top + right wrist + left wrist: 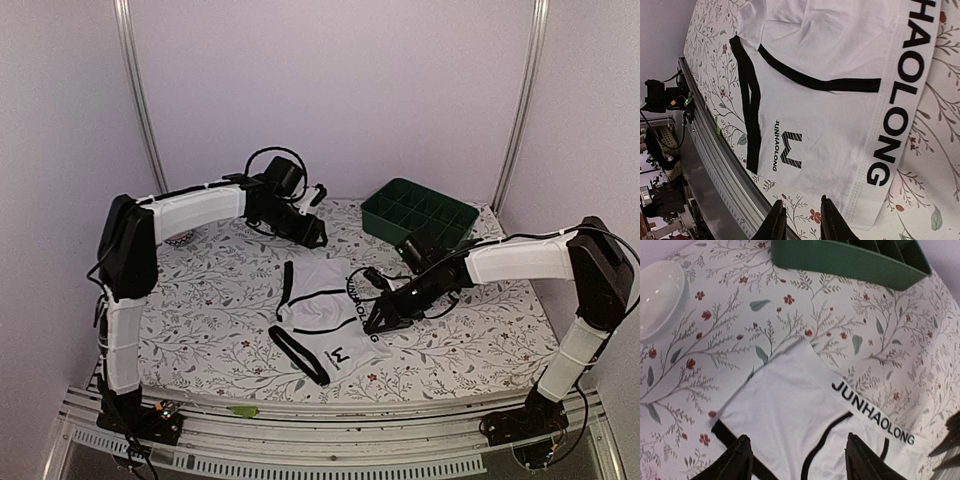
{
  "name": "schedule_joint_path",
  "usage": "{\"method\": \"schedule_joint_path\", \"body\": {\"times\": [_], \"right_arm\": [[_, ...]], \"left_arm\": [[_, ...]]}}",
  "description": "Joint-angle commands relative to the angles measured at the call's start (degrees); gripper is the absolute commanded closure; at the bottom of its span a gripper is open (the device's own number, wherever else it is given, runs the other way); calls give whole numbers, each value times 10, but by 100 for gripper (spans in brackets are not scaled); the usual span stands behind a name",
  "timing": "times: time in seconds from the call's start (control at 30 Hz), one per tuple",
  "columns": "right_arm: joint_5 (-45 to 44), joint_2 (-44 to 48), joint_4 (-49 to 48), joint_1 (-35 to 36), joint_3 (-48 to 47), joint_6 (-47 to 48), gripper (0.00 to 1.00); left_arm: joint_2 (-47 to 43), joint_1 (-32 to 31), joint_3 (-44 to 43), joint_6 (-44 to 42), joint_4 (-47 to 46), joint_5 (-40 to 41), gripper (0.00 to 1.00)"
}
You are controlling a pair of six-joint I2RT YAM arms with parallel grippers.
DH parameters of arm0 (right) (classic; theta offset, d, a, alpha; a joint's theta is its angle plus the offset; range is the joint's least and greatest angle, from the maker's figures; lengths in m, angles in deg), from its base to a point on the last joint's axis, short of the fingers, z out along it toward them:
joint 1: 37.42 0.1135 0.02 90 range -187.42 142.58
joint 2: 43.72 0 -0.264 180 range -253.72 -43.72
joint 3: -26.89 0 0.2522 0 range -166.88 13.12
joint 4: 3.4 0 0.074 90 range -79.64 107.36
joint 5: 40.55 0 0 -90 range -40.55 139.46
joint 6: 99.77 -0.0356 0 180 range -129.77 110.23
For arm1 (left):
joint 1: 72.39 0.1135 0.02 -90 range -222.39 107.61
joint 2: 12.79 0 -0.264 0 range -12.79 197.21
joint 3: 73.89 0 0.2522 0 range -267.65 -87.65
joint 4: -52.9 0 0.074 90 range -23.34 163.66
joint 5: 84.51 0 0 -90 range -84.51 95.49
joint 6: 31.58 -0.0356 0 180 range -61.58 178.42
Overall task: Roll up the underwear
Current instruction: Adjust the underwear at the center of the board.
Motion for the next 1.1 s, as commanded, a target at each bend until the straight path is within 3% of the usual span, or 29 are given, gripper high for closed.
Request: {"method": "schedule_joint_path", "body": {"times": [0.0,0.2,0.37,0.67,0.8,1.07], "right_arm": [[-28,-20,15,37,-21,27,75],[-51,-92,16,56,-46,23,75],[-50,-129,14,88,-49,28,75],[12,-131,-26,136,-44,-3,74],[-2,-93,-32,136,-31,-14,68],[-37,-15,-41,136,30,-53,67]], "left_arm": [[-149,-3,202,-4,-17,-62,36],[-318,-38,440,15,-71,-115,40],[-373,-68,527,23,-71,-120,42],[-394,-100,596,66,-89,-149,43],[-394,-106,616,112,-116,-154,41],[-351,-129,609,147,-141,-170,44]]}}
